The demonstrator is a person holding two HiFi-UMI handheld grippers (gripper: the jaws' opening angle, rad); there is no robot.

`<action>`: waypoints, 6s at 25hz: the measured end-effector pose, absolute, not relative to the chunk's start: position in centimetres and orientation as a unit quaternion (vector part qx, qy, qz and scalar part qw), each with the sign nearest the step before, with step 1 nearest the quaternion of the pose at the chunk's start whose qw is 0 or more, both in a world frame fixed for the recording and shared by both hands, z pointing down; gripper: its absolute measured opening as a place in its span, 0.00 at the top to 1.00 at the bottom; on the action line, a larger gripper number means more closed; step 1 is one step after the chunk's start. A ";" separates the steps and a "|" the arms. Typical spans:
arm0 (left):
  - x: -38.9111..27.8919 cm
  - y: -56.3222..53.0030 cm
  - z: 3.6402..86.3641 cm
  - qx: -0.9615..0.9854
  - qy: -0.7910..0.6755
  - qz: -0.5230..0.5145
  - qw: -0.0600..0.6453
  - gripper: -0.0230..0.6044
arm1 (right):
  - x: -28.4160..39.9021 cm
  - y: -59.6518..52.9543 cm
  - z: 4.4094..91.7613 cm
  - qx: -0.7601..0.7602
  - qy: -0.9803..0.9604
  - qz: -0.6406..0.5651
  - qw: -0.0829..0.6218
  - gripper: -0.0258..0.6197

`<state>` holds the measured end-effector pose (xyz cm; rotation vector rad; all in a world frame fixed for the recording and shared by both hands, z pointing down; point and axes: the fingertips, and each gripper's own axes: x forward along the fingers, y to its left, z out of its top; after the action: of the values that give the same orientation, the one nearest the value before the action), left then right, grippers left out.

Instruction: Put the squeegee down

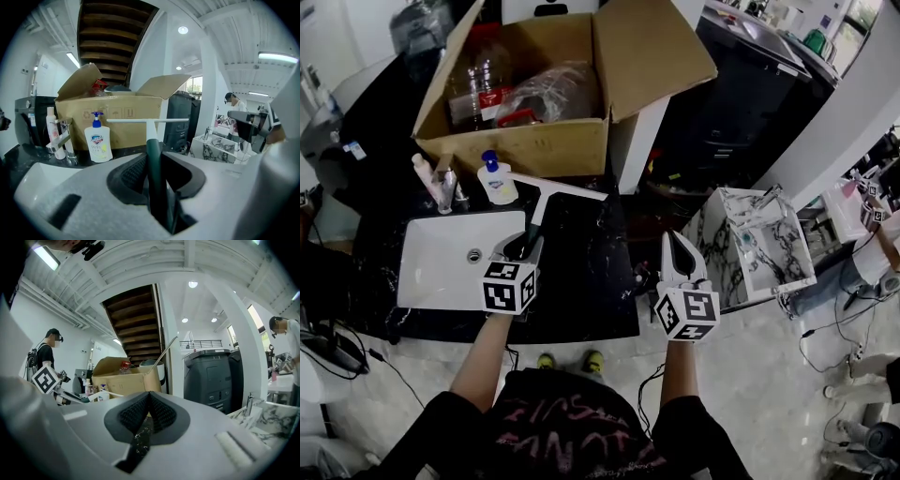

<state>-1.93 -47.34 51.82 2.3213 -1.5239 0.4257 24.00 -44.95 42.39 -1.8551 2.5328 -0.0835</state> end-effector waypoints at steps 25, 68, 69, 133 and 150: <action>-0.9 -47.2 62.9 0.773 -0.529 0.231 0.262 0.80 | 26.9 -45.5 45.3 -0.603 0.796 -0.049 -0.024 0.94; 0.6 -46.9 66.1 0.771 -0.491 0.281 0.292 0.74 | 28.2 -45.1 45.8 -0.615 0.786 -0.052 -0.032 0.94; 0.6 -46.8 65.8 0.773 -0.489 0.280 0.290 0.72 | 28.2 -45.0 45.7 -0.616 0.786 -0.052 -0.031 0.94; -7.9 -42.3 37.6 0.829 -0.557 0.048 0.021 0.96 | 20.1 -42.2 41.0 -0.580 0.814 -0.010 -0.011 0.95; -8.8 -43.1 37.4 0.822 -0.567 0.038 0.016 0.96 | 20.2 -42.7 40.6 -0.580 0.814 -0.006 -0.012 0.95</action>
<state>-8.84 -43.10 37.36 2.5573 -1.7646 0.1177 20.22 -42.70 40.62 -1.8364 2.5781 -0.0191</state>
